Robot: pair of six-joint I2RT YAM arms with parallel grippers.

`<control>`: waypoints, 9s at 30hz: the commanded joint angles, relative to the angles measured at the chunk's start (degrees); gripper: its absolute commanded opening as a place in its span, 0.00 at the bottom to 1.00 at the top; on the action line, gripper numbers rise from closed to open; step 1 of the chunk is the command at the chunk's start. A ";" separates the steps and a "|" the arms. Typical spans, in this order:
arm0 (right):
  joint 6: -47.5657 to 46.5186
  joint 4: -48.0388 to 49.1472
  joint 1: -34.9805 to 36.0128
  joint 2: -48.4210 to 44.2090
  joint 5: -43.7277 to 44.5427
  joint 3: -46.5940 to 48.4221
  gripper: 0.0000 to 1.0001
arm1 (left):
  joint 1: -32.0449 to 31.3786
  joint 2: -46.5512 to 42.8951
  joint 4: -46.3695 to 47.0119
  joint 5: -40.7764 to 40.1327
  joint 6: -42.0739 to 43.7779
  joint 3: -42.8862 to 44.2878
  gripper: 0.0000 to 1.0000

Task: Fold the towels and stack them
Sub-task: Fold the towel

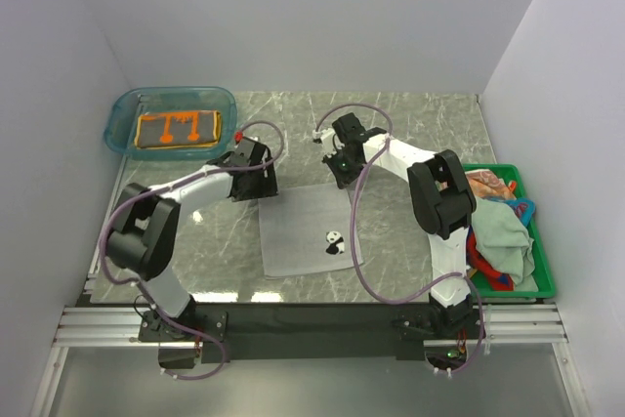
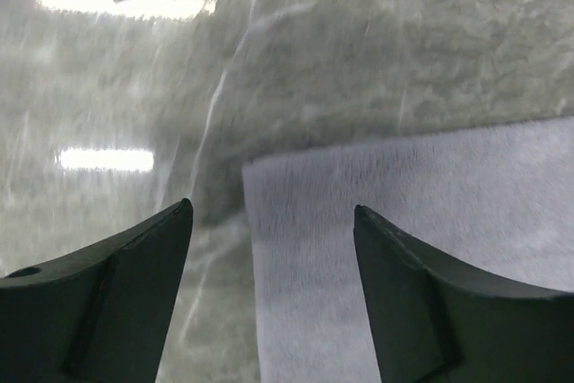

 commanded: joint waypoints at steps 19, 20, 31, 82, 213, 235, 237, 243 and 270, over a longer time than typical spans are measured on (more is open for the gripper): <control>-0.96 -2.03 1.45 4.33 4.52 -1.73 0.00 | 5.32 13.01 -9.83 14.60 25.08 15.39 0.55; -0.96 -1.94 1.37 4.33 4.61 -1.73 0.00 | 5.32 13.27 -9.83 14.69 25.08 15.39 0.55; -0.69 -1.68 1.72 4.25 5.40 -1.99 0.00 | 4.97 15.56 -9.47 11.18 24.73 13.89 0.48; 2.12 14.32 -2.85 -6.04 19.18 -5.25 0.00 | 5.94 21.89 -4.91 0.45 23.05 28.30 0.01; 54.95 38.84 -3.47 -35.30 3.99 -49.20 0.27 | -11.55 -21.25 8.99 -2.89 -19.75 -23.82 0.29; 66.98 78.11 -2.85 -24.51 -8.50 -54.46 0.44 | -5.68 -9.41 26.29 -6.24 -17.46 -17.13 0.19; 68.12 80.05 -3.12 -20.03 -7.35 -55.25 0.44 | -4.53 -6.68 29.61 -5.44 -19.47 -19.23 0.16; 69.88 85.31 -5.31 -11.49 -6.20 -54.55 0.44 | -1.54 -1.93 35.26 -2.89 -22.03 -23.11 0.16; 67.68 79.09 -4.35 -29.24 -11.74 -66.15 0.40 | -11.03 -23.29 22.43 -7.02 -33.27 -33.74 0.34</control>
